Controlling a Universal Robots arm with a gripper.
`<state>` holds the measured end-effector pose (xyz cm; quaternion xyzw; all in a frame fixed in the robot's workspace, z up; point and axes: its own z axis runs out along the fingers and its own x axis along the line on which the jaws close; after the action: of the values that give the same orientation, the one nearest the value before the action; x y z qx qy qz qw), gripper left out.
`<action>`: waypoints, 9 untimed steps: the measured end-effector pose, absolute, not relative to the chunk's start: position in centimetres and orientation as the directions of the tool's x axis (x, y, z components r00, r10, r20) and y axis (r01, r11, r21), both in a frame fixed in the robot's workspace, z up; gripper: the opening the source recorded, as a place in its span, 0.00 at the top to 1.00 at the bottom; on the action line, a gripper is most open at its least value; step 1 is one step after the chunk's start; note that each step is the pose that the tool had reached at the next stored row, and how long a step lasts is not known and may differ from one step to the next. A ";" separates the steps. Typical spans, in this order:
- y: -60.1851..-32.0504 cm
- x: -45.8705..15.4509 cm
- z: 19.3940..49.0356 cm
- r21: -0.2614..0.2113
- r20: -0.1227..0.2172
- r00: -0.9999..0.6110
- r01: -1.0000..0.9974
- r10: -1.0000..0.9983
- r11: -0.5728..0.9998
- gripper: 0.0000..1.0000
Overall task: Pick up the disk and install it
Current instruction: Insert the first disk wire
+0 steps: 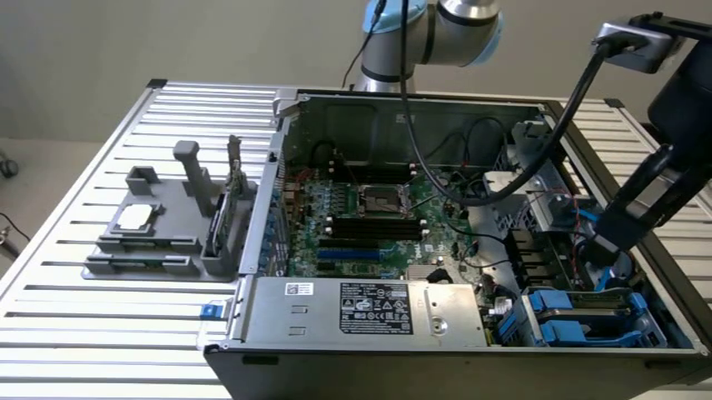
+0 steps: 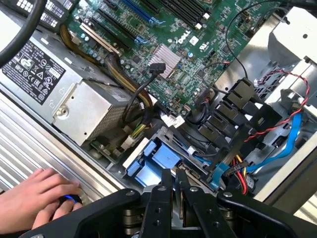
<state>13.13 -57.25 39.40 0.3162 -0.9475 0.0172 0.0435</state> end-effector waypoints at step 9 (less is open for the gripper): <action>-57.3 13.1 39.4 0.000 0.090 -0.862 -0.501 -0.499 0.865 0.82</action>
<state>13.13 -57.25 39.39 0.2591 -0.9648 0.0117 0.0434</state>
